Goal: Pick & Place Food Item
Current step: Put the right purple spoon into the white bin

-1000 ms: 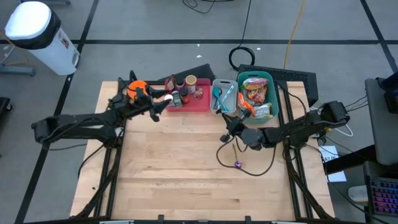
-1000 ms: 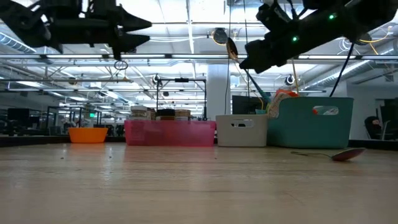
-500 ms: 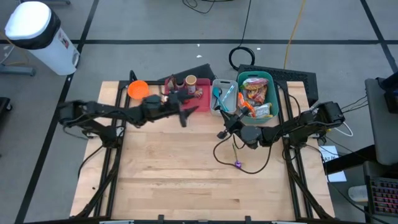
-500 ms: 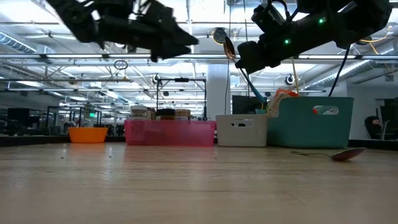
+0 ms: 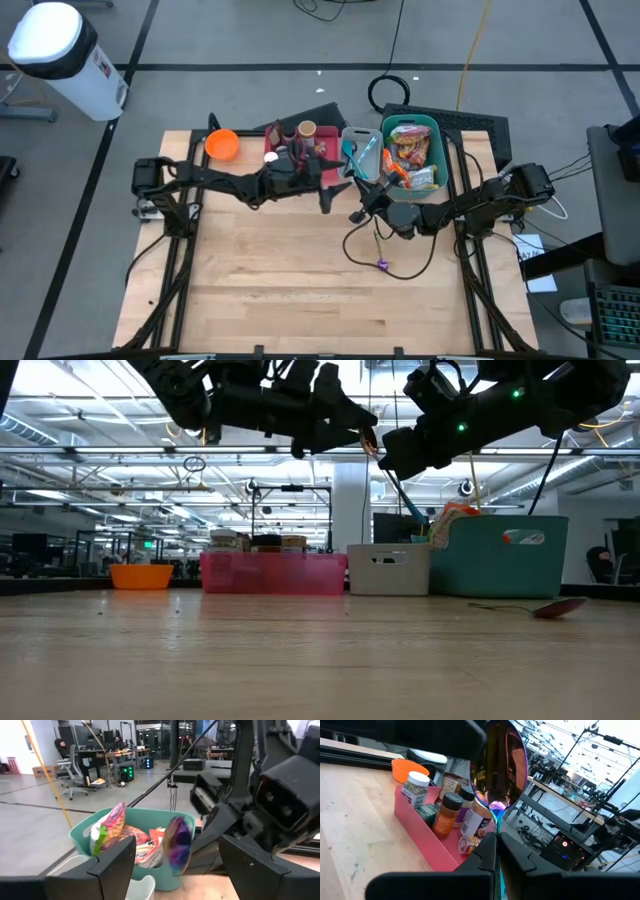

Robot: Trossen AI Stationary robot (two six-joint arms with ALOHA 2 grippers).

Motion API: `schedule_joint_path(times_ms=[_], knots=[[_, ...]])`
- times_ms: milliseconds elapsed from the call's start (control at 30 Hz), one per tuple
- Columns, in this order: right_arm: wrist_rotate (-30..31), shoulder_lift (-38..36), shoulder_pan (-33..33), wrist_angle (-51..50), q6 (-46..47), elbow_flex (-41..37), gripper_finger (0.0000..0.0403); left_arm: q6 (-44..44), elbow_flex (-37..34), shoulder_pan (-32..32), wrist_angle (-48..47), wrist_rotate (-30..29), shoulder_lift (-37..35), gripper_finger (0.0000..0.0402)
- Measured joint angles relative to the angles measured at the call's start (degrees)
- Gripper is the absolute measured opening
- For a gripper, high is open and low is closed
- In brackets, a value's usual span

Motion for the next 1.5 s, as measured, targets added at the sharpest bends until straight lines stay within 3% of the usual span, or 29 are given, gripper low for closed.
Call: schedule_joint_path(times_ms=[200,300,433,667,900,1133,1333,1500], knots=[[-0.2,0.0,0.0,0.0,-0.3,0.0,0.0,1.9,0.8,-0.7,0.1,-0.6,0.5,0.0278],[-0.2,0.0,0.0,0.0,-0.3,0.0,0.0,1.0,0.8,-0.4,0.1,-1.8,0.5,0.0254],[-0.2,0.0,0.0,0.0,-0.3,0.0,0.0,0.0,0.8,0.2,0.0,-2.5,0.5,0.0183],[-0.8,-0.1,0.0,0.2,0.0,0.0,0.0,-0.8,0.8,0.7,-0.1,-2.6,0.5,0.0019],[-4.1,-0.8,0.2,-0.2,4.0,0.0,0.0016,5.3,0.8,0.7,-2.8,-3.7,-1.0,0.0007],[-11.8,-11.7,2.5,-7.3,11.2,0.0,0.0103,9.5,0.9,3.0,-8.6,-4.5,-7.4,0.0005],[-15.3,-23.1,4.5,-18.9,14.8,0.0,0.0186,10.2,9.5,7.5,-23.7,3.4,-5.9,0.0004],[-15.2,-26.8,5.8,-22.7,14.8,-0.3,0.0223,12.7,17.3,10.0,-28.4,4.4,-0.6,0.0004]])
